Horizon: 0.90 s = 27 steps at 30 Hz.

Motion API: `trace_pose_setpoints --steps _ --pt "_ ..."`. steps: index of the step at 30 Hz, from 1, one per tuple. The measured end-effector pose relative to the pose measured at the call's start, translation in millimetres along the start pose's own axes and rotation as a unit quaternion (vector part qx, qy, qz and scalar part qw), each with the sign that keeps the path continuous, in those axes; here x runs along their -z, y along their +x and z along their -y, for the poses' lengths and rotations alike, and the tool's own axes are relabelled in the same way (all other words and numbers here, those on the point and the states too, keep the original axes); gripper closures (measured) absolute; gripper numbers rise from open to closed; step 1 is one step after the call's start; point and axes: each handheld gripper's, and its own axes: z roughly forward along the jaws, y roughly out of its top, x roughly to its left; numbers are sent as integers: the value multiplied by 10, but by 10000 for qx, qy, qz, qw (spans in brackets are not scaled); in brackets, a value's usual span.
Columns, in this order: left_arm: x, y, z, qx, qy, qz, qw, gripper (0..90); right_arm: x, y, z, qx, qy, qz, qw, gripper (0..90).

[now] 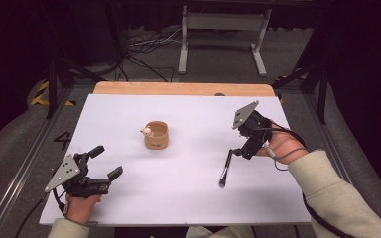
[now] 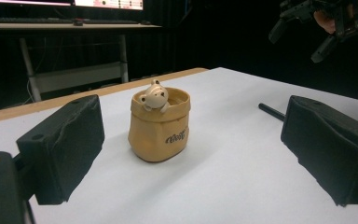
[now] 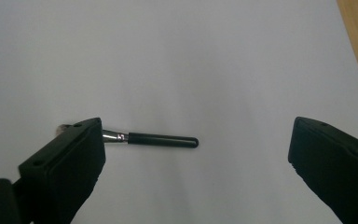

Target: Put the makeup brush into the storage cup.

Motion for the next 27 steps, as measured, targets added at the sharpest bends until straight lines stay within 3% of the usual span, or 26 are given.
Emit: trace_pose_setpoints --steps 9,14,27 --pt "-3 -3 6 -5 4 25 10000 71 -72 -38 -98 118 318 -269 9991 52" --pt "11 -4 9 -2 -12 5 10000 72 -154 -27 -169 354 530 -522 9966 52" --pt "32 -10 16 10 11 -7 10000 74 -326 5 -200 658 658 -671 9934 50"
